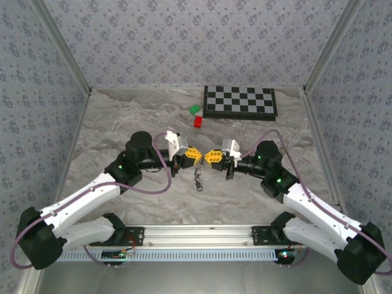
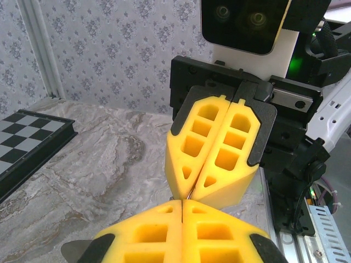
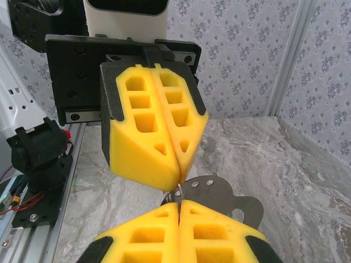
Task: Put the keys on the keyring
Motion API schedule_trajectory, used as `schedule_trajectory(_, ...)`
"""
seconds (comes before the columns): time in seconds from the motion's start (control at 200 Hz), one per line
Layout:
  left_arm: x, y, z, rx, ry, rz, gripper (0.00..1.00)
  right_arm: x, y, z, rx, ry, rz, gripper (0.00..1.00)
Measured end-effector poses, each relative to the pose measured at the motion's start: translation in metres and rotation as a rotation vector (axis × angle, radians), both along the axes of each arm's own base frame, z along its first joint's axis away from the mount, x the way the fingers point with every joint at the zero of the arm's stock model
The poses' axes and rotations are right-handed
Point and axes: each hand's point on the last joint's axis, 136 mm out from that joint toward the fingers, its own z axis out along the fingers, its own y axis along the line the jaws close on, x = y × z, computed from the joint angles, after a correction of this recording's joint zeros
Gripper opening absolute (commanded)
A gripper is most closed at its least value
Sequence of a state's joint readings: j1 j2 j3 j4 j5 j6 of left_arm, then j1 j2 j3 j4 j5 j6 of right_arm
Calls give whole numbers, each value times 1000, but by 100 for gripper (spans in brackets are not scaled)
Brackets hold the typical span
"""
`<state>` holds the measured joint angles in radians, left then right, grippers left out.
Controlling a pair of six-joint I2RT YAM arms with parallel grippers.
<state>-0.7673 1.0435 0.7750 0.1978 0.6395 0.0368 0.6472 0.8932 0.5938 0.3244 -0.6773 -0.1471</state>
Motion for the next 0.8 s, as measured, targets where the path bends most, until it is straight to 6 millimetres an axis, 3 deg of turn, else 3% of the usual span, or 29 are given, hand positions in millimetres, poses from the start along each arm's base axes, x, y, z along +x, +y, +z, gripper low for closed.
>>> schedule_trajectory(0.8, 0, 0, 0, -1, 0, -1, 0, -2, 4, 0, -4, 5, 10, 0)
